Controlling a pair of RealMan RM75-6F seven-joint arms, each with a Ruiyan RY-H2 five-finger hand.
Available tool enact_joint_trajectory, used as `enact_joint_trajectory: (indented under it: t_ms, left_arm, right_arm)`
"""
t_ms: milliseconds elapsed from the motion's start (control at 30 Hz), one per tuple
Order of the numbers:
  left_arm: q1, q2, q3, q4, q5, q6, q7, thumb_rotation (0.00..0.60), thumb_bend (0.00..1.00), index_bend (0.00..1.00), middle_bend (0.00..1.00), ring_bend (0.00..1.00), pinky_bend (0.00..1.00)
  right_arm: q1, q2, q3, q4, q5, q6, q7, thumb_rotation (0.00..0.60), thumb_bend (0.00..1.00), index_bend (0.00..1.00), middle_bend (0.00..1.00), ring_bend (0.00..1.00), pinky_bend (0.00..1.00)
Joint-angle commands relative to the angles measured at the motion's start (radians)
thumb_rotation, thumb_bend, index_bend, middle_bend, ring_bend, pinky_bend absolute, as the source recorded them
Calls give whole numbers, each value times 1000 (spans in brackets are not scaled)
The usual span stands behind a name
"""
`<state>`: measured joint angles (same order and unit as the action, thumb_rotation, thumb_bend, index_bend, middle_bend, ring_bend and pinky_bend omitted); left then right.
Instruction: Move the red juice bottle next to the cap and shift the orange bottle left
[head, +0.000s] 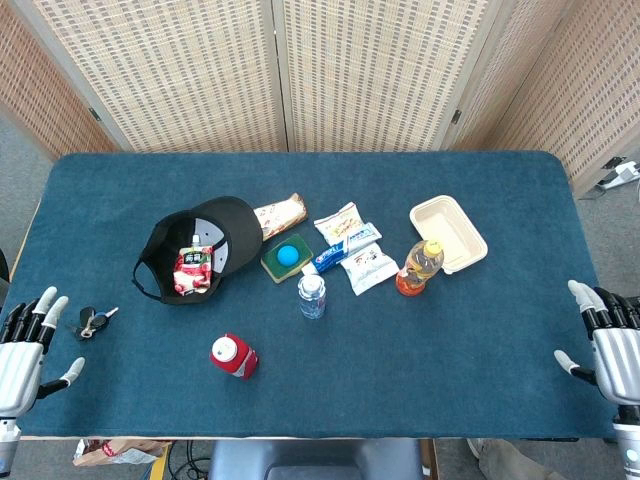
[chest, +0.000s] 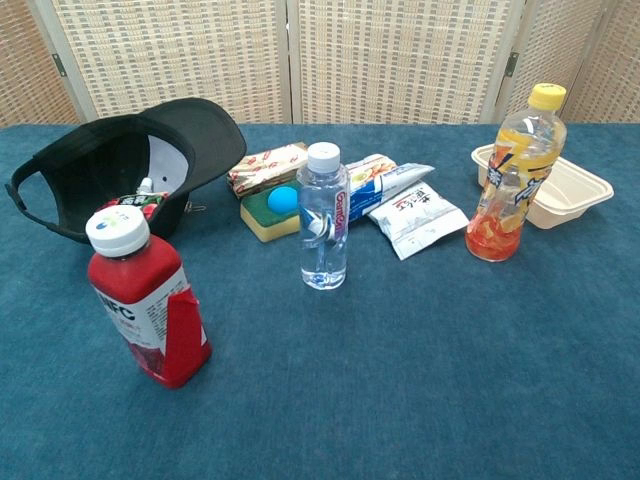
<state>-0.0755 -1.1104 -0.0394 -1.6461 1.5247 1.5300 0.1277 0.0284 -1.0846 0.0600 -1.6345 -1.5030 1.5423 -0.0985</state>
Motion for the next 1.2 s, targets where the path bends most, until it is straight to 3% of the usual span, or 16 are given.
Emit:
enact_joint_trajectory:
  t_ms: [33,467,1033,1200]
  left_arm:
    - [0,0,1,0,0,-2,0,600,223,26,0,43,27]
    - [-43,34,17,-12,49,-65,-103,600,223,30,0,43,27]
    - [-233,49,46,38,201,-233,-527,600,223,30,0,71,27]
    - [-306,36,53,69,236,-287,-665,600,223,27,0,85,127]
  right_arm:
    - [0,3,-2,-2,-2,-4,4,600,16,89,147,97,148]
    - [-12,44,0,-23,-36,33,51,600,18,89,153,97,148]
    - [-21,74,21,-45,-40,72,42,600,36,89,153,97,148]
    - [-20,78,20,-57,-48,71,39,600,40,89,153,97,147]
